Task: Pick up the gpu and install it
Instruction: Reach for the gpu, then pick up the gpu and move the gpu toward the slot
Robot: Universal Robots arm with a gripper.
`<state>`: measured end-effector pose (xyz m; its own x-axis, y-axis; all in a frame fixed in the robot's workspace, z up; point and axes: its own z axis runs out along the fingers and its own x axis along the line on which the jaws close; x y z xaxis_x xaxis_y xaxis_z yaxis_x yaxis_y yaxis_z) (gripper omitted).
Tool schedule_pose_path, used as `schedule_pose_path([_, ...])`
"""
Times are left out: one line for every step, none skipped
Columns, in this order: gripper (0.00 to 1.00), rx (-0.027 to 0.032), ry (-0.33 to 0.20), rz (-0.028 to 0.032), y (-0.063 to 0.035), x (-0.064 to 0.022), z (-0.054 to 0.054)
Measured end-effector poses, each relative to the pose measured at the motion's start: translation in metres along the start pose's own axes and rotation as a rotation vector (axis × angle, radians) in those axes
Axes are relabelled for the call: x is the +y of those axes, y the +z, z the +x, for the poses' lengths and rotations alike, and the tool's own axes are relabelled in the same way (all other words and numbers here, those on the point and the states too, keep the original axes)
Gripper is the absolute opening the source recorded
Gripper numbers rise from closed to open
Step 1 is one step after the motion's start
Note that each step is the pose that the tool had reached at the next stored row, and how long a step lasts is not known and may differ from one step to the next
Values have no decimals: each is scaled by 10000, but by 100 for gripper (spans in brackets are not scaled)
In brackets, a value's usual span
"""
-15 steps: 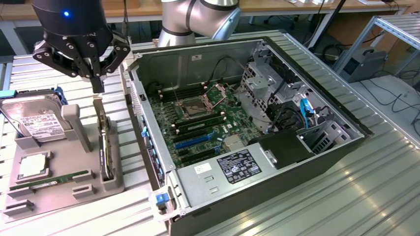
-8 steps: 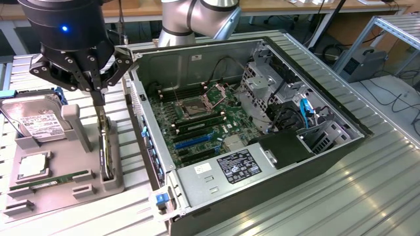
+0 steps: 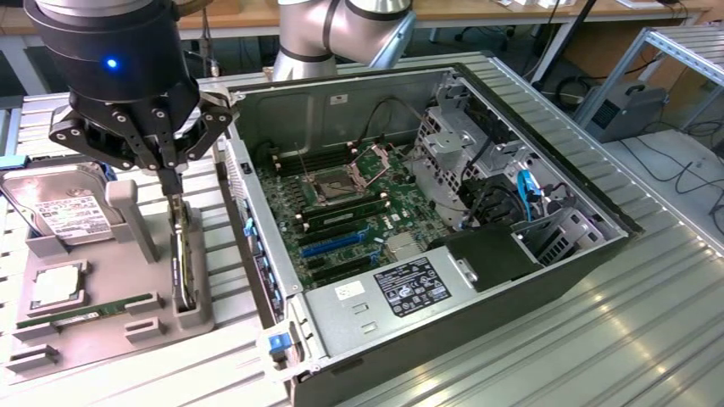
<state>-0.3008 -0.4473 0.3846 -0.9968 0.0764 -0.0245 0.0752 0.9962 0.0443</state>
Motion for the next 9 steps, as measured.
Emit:
schedule_pose_path([11,-1,0,0,0,-1,0])
schedule_pose_path([11,0,-1,0,0,-1,0])
schedule_pose_path([11,0,-1,0,0,-2,0])
schedule_pose_path([11,0,-1,0,0,-2,0])
schedule_pose_path([11,0,-2,0,0,-2,0])
schedule_pose_path([11,0,-1,0,0,-2,0])
schedule_pose_path([11,0,-1,0,0,-2,0])
schedule_pose_path([11,-1,-1,0,0,-2,0])
schedule_pose_path([11,-1,-1,0,0,-2,0])
